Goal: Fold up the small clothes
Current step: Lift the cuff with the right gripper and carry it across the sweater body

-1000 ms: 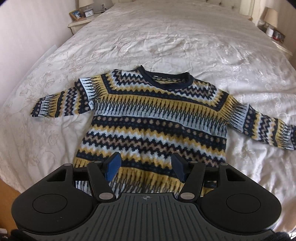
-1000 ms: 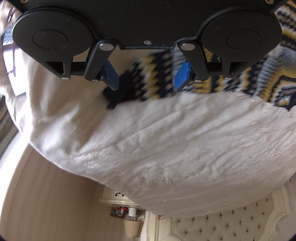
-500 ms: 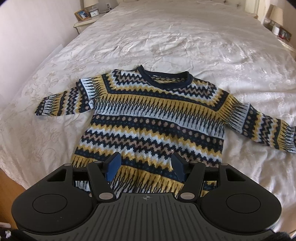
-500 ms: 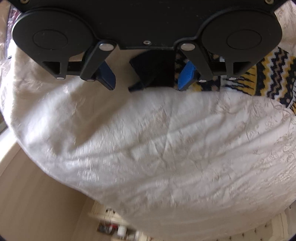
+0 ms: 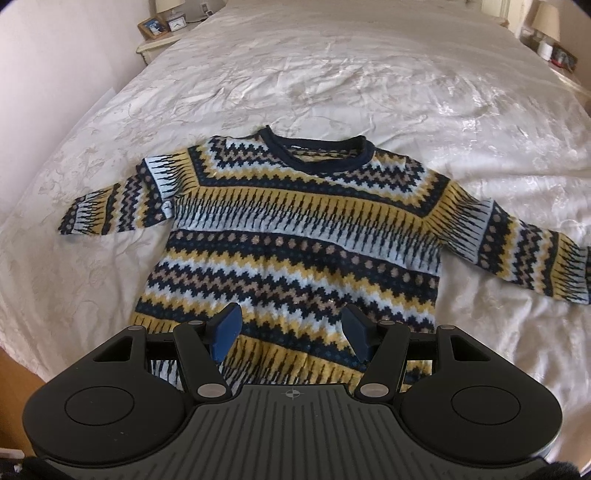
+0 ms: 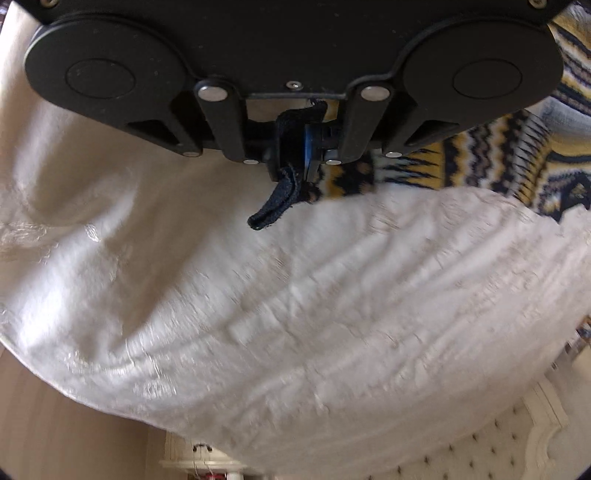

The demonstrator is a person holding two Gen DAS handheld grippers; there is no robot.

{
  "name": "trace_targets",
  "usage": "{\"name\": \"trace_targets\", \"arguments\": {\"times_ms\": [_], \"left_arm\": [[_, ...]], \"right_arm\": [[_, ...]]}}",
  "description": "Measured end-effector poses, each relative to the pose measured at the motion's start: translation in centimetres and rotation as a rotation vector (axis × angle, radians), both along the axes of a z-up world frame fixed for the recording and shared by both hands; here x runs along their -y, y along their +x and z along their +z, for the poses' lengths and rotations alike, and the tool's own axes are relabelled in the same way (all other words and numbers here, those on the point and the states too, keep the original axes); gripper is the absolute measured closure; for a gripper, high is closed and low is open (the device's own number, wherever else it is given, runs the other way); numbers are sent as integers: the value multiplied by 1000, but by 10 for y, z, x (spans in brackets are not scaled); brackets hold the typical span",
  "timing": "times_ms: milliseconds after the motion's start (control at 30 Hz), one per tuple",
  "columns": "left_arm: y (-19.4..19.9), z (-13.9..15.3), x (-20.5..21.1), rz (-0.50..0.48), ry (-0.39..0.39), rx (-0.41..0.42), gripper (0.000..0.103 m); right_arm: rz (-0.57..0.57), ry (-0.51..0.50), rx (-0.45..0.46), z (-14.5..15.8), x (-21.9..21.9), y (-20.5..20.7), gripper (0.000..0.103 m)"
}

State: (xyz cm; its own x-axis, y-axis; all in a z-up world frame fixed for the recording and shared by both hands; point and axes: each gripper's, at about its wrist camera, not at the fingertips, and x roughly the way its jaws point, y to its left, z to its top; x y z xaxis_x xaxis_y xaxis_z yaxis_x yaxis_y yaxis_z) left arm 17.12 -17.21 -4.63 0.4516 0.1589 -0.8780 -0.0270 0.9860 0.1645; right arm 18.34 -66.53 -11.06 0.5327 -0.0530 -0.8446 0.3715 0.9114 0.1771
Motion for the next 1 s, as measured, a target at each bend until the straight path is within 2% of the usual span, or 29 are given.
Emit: {"name": "trace_targets", "arguments": {"times_ms": [167,367,500,667,733,800,900,933,967,1000], "left_arm": [[5,2,-8,-8,-21,13,44],[9,3,-29,-26,-49,33,44],[18,2,-59,-26,-87,38,44],[39,1,-108,-54,-114,52,44],[48,1,-131,-63,-117,48,44],[56,2,-155,-60,-130,47,44],[67,3,-186,-66,-116,63,44],[71,3,-193,-73,-98,69,44],[74,2,-199,-79,-75,74,44],[77,1,-203,-82,-58,77,44]], "right_arm": [[22,36,79,33,-29,7,85],[67,89,180,74,-81,34,85],[112,81,234,104,-133,53,85],[166,89,305,137,-215,83,94],[198,92,327,145,-254,96,98],[212,94,325,144,-289,109,98],[199,77,292,128,-321,120,91],[195,45,273,121,-329,120,85],[191,3,246,113,-337,120,67],[191,-40,218,102,-345,119,55]]}}
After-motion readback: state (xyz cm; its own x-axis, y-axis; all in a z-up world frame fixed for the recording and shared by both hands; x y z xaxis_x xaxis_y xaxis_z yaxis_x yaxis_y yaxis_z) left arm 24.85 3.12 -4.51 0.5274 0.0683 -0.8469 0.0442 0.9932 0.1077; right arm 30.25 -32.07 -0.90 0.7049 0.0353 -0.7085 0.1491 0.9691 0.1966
